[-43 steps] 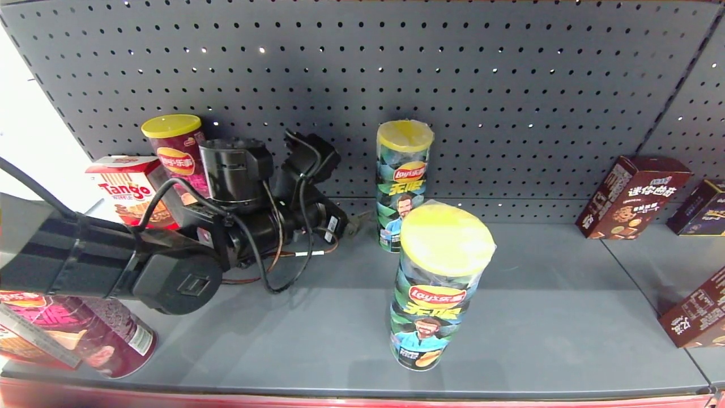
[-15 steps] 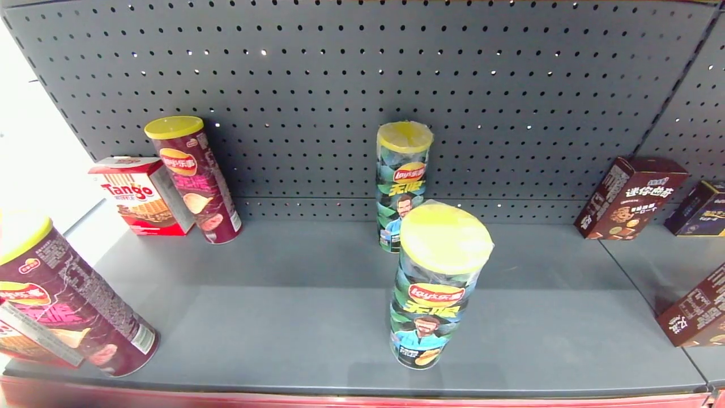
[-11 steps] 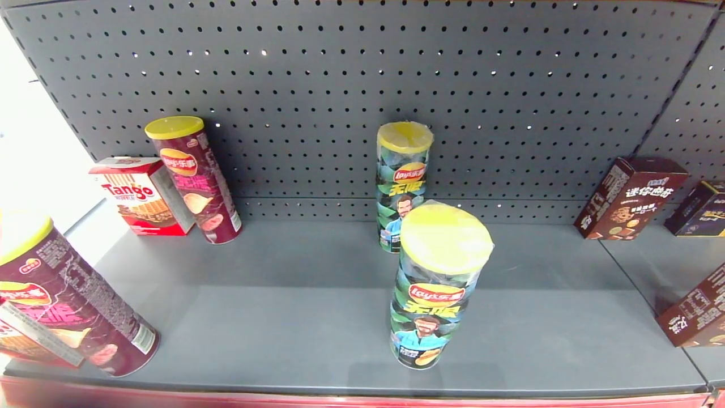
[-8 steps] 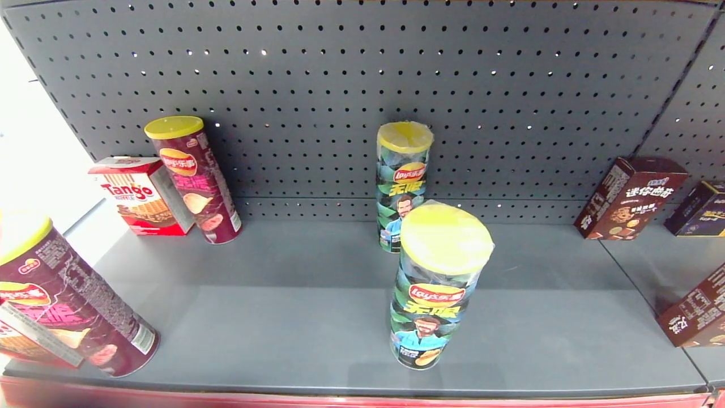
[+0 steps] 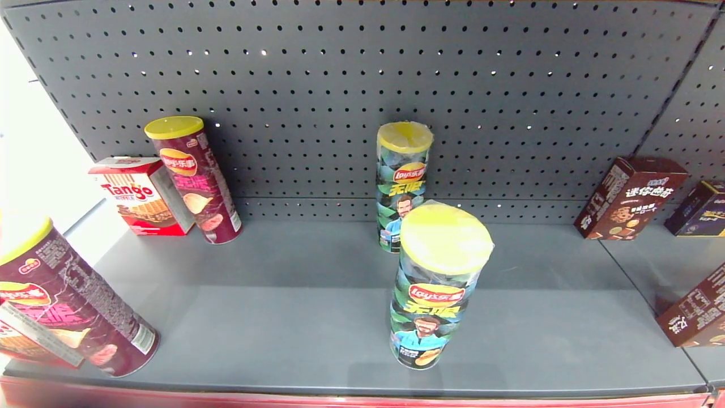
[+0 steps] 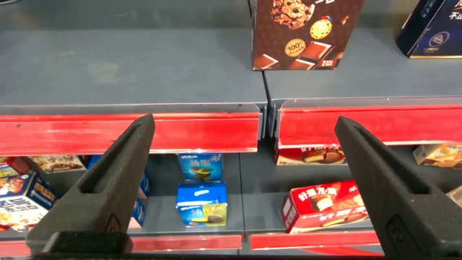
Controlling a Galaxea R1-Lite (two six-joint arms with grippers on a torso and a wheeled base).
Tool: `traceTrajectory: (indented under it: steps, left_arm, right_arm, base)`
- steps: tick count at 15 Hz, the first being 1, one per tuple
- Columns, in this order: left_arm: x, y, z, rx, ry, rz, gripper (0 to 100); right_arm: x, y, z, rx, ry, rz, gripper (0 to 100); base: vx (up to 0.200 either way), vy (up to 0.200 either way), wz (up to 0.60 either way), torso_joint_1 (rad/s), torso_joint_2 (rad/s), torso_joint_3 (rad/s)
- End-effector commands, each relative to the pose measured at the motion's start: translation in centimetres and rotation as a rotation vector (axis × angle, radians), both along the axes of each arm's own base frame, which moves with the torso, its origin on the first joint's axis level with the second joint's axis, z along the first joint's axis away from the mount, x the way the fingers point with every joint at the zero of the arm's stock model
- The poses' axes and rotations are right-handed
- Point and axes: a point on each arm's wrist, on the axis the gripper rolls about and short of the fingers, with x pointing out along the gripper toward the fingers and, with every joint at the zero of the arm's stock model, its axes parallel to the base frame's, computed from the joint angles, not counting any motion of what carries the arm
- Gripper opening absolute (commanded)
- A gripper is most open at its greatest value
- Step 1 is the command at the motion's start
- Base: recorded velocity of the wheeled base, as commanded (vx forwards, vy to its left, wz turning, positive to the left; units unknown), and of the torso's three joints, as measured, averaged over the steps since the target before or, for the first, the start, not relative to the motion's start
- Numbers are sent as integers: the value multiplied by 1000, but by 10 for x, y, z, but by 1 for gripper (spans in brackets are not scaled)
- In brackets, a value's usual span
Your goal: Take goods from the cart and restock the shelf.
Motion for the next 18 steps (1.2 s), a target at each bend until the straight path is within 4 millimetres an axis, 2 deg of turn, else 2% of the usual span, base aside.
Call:
traceTrajectory:
  steps: [1,5,10,18]
  left_arm:
    - [0,1,-1,-17,29,49,100]
    - [2,-1,-1,-32,65,-76,100]
    - [2,1,-1,-43,61,72,100]
    - [0,2,-2,-44,23,62,100]
  right_arm:
    - [0,0,1,0,-2,1,100]
    - [0,0,1,0,-2,1,100]
    - [0,0,1,-1,-2,1,100]
    - [-1,0,4,-10,-23,24,100]
  base:
    - [0,0,0,0,0,0]
    - [0,0,0,0,0,0]
    - [0,0,0,0,0,0]
    - [0,0,0,0,0,0]
